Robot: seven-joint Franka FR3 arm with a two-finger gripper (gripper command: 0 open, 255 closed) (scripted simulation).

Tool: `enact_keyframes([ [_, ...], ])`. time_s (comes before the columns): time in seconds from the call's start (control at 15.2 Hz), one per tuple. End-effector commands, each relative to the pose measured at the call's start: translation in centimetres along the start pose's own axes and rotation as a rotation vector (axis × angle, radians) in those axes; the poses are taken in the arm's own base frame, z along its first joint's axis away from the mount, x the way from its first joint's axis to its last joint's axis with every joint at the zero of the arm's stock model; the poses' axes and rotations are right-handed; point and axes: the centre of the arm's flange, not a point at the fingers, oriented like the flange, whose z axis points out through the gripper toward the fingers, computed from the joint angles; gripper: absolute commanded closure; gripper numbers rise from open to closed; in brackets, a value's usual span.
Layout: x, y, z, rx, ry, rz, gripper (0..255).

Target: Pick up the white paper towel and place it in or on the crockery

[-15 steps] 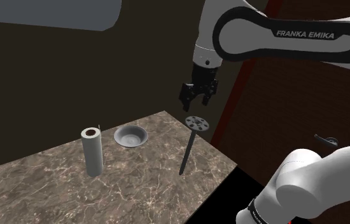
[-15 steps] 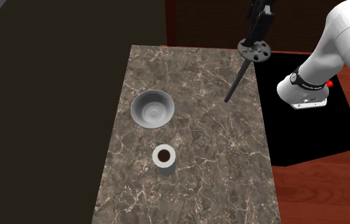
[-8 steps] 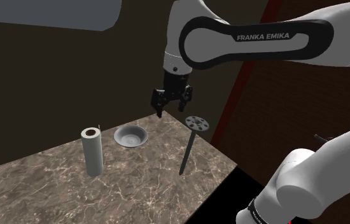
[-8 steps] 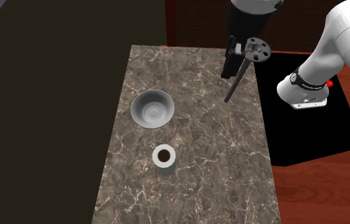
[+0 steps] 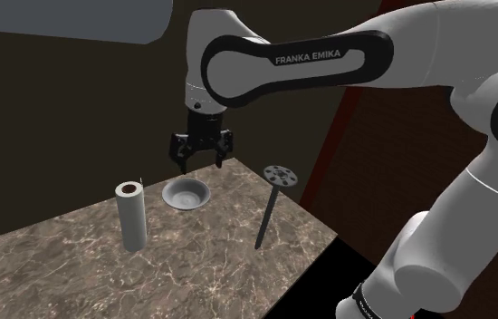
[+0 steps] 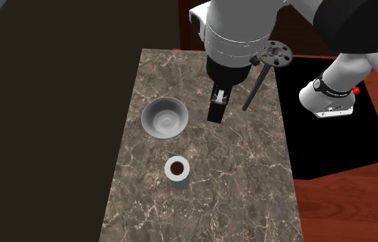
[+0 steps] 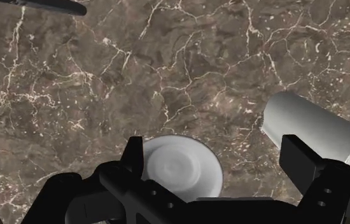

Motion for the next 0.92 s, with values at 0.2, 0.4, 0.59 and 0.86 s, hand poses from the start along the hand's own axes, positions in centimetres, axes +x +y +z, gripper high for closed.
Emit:
enact_keyframes([
  [0.2,2.7,-5.3,2.1,0.024,-0.010,0.026,0],
  [0.4,4.4,-8.5,3.2,0.038,-0.016,0.041,0],
  [0.59,6.2,-11.7,4.3,0.052,-0.022,0.055,0],
  [0.86,7.9,-14.8,5.7,0.065,-0.028,0.069,0],
])
